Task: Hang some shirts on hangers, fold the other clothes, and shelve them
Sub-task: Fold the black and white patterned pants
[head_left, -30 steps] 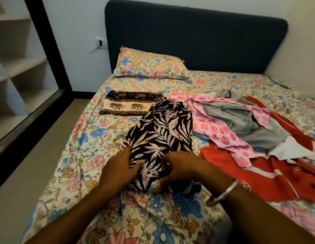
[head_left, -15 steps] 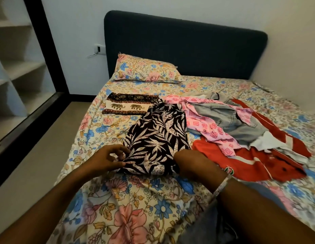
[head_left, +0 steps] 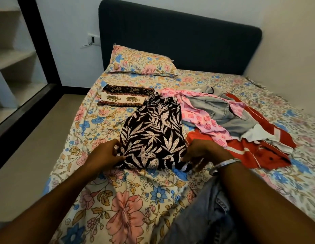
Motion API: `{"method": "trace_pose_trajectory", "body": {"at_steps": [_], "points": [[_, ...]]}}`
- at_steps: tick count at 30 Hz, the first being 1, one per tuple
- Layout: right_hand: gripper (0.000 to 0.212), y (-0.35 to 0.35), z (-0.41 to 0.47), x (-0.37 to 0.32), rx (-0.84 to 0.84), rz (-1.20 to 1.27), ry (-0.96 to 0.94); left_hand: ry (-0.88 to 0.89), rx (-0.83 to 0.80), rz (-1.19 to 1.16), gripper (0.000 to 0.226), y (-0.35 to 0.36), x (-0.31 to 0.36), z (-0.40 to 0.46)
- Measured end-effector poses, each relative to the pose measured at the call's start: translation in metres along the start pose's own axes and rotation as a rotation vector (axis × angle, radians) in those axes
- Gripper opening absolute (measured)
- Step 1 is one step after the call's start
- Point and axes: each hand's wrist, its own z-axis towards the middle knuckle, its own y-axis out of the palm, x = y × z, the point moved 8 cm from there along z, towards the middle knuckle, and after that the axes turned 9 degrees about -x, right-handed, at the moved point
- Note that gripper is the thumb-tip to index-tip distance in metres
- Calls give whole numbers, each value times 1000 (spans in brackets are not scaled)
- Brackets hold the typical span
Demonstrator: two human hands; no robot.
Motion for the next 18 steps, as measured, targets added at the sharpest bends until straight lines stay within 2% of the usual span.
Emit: {"method": "trace_pose_trajectory", "body": {"at_steps": [4, 7, 9, 11, 13, 15, 16, 18], "points": [[33, 8, 0, -2, -128, -33, 50, -27, -191, -330, 38, -8, -15, 1], [47, 3, -6, 6, -172, -237, 137, -62, -290, -378, 41, -27, -24, -7], [53, -7, -10, 6, -74, -383, 159, -68, -325, -304, 47, -31, -24, -11], [44, -20, -12, -4, 117, -426, 96, -81, -332, -176, 46, -28, -20, -11], [36, -32, -13, -21, 339, -481, -22, -73, -166, 40, 40, -32, -13, -9], [21, -37, -14, -38, 509, -518, -126, 26, 160, 222, 36, -43, 11, -13], [19, -36, -12, -46, 555, -521, -165, 116, 265, 225, 33, -40, 26, -18], [21, -31, -7, -72, 613, -531, -283, 278, 298, 188, 32, -21, 52, -20]]}}
